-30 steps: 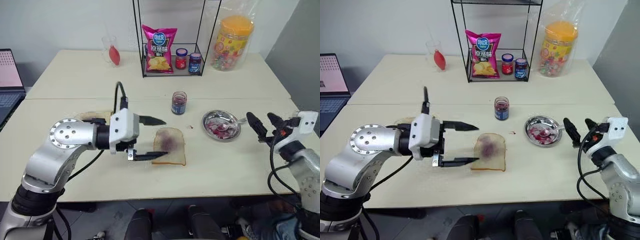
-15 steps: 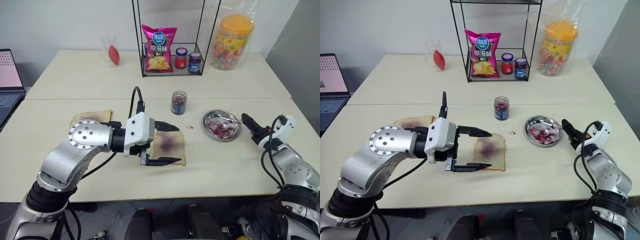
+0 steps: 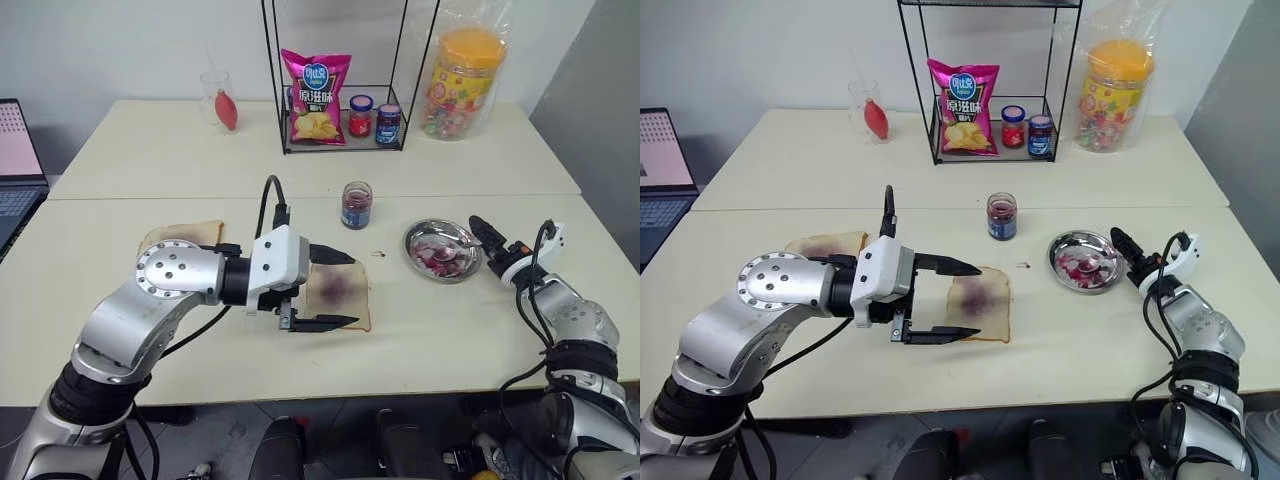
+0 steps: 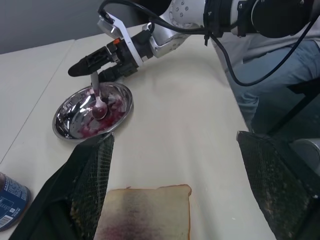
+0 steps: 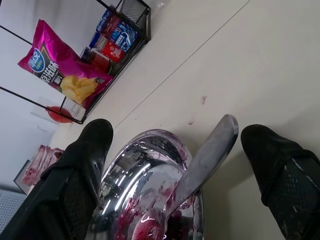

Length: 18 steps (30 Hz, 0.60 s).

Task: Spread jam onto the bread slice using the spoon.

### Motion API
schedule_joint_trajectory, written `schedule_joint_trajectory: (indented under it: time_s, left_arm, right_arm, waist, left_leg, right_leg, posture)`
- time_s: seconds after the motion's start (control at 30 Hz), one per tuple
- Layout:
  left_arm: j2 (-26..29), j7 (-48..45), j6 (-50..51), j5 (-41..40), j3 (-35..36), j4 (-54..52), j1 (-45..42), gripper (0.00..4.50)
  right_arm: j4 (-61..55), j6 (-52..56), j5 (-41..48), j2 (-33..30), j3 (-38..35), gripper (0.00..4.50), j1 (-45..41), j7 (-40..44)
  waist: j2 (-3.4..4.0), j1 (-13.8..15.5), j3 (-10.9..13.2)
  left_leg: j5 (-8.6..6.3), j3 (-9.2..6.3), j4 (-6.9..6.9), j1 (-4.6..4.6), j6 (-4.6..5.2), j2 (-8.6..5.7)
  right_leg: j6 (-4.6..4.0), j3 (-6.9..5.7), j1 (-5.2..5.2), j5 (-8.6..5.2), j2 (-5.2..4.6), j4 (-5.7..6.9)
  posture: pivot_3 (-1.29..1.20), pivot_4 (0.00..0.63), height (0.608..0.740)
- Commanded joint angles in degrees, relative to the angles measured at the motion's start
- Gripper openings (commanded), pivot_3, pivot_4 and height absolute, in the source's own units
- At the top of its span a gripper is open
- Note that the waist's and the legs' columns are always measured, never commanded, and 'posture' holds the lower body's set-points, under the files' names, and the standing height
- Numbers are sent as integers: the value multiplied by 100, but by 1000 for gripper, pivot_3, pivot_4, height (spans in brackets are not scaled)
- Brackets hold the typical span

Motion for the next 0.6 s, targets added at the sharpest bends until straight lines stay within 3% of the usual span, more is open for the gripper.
schedule_joint_trajectory:
  time_s: [0.03, 0.6]
  left_arm:
    - [96, -27, -102, 67, 76, -55, -8, 4128]
    - [20, 62, -238, 196, 181, 169, 88, 4128]
  right_arm:
    - [146, -206, -76, -133, -53, 4029, -154, 169]
    - [462, -173, -51, -344, -136, 251, -259, 529]
  waist:
    - [0, 1, 0]
    - [0, 5, 0]
  left_leg:
    - [0, 0, 0, 0, 0, 0]
    - [0, 1, 2, -1, 0, 0]
  right_leg:
    - [1, 0, 0, 0, 0, 0]
    - [3, 1, 0, 1, 0, -2]
  posture:
    - [0, 150, 740]
    - [0, 150, 740]
